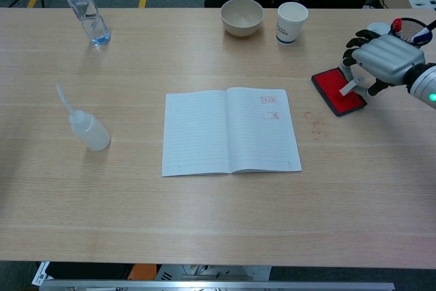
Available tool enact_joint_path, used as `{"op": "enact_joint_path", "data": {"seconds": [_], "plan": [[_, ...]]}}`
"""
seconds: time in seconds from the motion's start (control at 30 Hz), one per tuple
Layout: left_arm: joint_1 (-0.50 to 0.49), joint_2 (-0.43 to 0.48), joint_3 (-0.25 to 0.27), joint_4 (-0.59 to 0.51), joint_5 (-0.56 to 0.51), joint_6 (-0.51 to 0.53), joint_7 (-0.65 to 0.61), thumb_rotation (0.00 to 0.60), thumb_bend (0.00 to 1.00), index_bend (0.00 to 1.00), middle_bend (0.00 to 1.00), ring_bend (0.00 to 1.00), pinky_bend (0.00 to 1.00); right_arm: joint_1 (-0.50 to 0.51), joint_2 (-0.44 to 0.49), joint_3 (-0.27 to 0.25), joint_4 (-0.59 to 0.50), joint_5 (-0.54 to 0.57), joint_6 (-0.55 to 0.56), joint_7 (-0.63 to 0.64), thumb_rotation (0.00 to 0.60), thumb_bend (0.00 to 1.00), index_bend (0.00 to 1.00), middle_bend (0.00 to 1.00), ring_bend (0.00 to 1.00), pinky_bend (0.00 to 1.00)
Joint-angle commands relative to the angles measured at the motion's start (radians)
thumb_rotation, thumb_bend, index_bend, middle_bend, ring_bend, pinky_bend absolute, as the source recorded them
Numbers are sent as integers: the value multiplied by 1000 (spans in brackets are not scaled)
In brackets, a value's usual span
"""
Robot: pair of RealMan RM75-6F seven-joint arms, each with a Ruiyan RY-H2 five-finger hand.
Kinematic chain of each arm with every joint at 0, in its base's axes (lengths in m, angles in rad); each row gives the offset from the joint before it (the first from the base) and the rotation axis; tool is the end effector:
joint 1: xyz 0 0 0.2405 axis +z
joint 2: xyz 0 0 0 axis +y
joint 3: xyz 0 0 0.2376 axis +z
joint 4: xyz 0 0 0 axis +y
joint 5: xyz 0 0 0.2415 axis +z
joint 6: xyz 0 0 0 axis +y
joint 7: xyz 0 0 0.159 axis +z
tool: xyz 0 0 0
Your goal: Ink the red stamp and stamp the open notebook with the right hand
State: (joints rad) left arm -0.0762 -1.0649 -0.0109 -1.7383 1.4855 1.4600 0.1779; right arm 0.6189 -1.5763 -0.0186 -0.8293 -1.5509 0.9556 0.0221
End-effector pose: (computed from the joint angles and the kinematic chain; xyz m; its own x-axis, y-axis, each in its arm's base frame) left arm -0.2926 0.1831 0.1172 0.4901 0.0756 0.8684 0.8709 -0.0019 -0.4914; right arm -0.3046 -0.3708 -0.0084 0.7673 -0.1753 0.6168 -0.6249 -0.4202 0.6580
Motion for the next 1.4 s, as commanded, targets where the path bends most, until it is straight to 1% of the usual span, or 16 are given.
{"op": "enact_joint_path", "data": {"seconds": [0.03, 0.17, 0.37, 0.43, 0.57, 0.87, 1.03, 1.4], "plan": [[-1, -1, 2, 0, 2, -2, 2, 600, 340, 178, 138, 101, 86, -1, 56, 11, -94, -10, 42, 19, 600, 327, 650, 374, 136, 32], [-2, 0, 4, -9, 12, 0, 6, 600, 340, 178, 138, 101, 86, 4, 116, 16, -229, -21, 61, 10, 600, 327, 649, 376, 136, 32], [4, 7, 7, -16, 18, 10, 0, 600, 340, 178, 138, 101, 86, 24, 155, 17, -392, -29, 42, -33, 600, 325, 650, 378, 136, 32], [7, 9, 9, -17, 21, 14, -3, 600, 340, 178, 138, 101, 86, 34, 156, 16, -433, -30, 25, -58, 600, 325, 649, 378, 136, 32], [12, 12, 11, -17, 23, 19, -11, 600, 340, 178, 138, 101, 86, 51, 147, 13, -480, -29, -7, -107, 600, 325, 649, 379, 136, 32], [19, 13, 15, -4, 23, 23, -27, 600, 340, 178, 137, 101, 86, 74, 109, 5, -509, -16, -62, -200, 600, 325, 649, 379, 136, 32], [21, 13, 15, 5, 22, 22, -40, 600, 340, 178, 137, 101, 86, 79, 83, -4, -500, -15, -78, -239, 600, 325, 650, 379, 136, 32], [25, 11, 15, 26, 19, 23, -64, 600, 340, 178, 137, 101, 86, 89, 49, -4, -474, -14, -83, -288, 600, 325, 650, 379, 136, 32]]}}
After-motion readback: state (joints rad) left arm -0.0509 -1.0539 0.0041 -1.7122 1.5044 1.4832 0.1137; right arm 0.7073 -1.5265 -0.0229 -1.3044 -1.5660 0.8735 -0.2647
